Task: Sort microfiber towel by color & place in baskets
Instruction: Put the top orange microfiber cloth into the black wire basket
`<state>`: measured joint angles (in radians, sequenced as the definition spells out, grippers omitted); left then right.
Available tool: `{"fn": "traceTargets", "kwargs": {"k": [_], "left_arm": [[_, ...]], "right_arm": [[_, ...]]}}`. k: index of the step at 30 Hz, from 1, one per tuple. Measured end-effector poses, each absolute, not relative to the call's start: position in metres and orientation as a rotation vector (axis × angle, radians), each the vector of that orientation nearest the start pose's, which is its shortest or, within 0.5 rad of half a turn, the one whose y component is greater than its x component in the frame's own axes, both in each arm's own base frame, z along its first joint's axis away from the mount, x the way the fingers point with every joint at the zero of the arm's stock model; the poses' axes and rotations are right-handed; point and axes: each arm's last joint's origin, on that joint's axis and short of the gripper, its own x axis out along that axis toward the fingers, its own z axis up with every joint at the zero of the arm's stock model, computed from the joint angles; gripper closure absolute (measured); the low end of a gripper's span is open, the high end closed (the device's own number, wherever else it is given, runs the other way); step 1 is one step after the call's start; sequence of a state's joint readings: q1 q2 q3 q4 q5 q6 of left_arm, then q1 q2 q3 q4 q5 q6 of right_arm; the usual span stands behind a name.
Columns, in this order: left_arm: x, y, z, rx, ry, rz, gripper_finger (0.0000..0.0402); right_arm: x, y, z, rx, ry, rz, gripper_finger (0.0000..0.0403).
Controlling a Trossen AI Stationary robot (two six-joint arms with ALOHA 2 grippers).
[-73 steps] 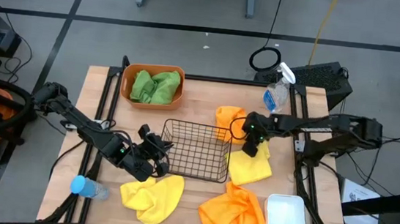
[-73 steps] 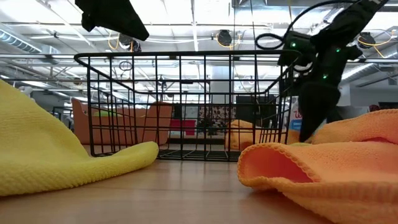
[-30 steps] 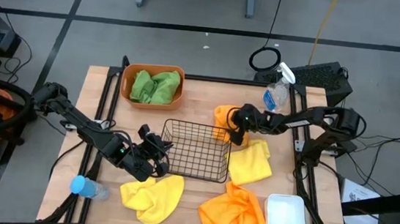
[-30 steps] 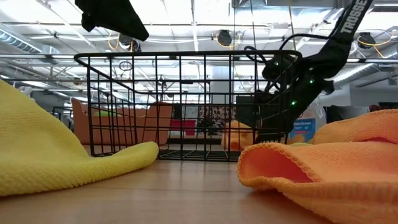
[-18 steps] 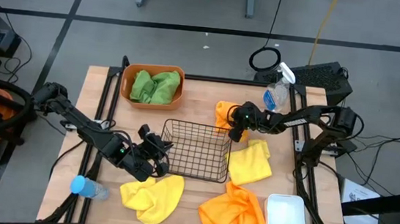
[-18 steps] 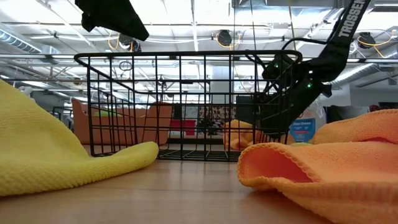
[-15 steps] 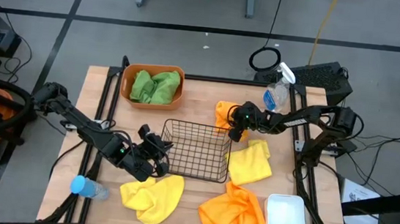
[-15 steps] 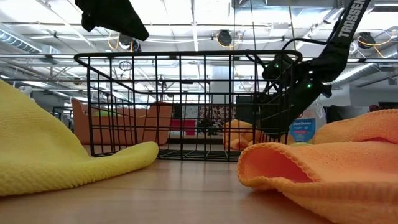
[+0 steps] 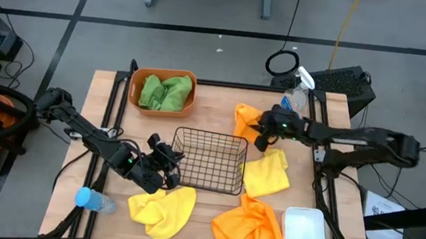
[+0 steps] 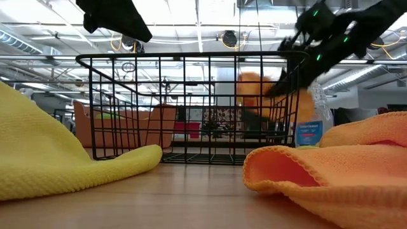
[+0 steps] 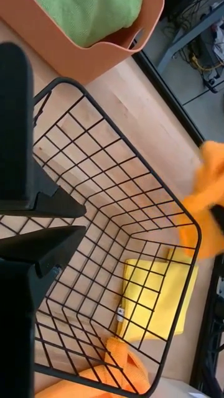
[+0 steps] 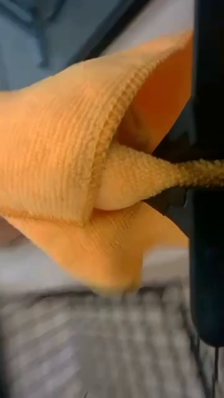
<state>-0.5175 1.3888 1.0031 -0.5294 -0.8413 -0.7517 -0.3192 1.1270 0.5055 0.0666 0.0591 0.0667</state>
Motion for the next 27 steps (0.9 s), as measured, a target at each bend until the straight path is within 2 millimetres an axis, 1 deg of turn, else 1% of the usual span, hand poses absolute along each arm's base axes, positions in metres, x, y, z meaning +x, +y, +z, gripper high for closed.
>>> {"fn": "traceTargets", "kwargs": {"k": [4,7,11,14,16,19,22,25,27], "left_arm": [[0.251,-0.118,0.259,-0.150,0.534,0.531,0.0361],[0.252,-0.118,0.259,-0.162,0.522,0.527,0.0361],[0.252,-0.119,0.259,-0.152,0.526,0.525,0.0361],[0.254,-0.120,0.255,-0.147,0.539,0.521,0.0361],[0.258,-0.123,0.253,-0.149,0.556,0.484,0.0361],[0.266,-0.131,0.248,-0.105,0.594,0.348,0.0361],[0.274,-0.144,0.247,-0.073,0.582,0.199,0.0361],[0.275,-0.158,0.245,-0.052,0.571,0.093,0.0361],[0.273,-0.164,0.243,-0.033,0.575,0.070,0.0361]], "right_arm": [[0.198,-0.051,0.226,0.147,0.403,-0.320,0.0399],[0.188,-0.031,0.247,0.156,0.284,-0.235,0.0399],[0.175,-0.006,0.265,0.159,0.165,-0.166,0.0399],[0.170,0.009,0.271,0.153,0.124,-0.134,0.0400],[0.170,0.017,0.271,0.153,0.119,-0.120,0.0400],[0.170,0.026,0.271,0.165,0.120,-0.113,0.0400],[0.170,0.035,0.273,0.187,0.123,-0.074,0.0400],[0.171,0.045,0.279,0.189,0.114,-0.027,0.0400],[0.171,0.052,0.282,0.177,0.111,-0.035,0.0399]]}}
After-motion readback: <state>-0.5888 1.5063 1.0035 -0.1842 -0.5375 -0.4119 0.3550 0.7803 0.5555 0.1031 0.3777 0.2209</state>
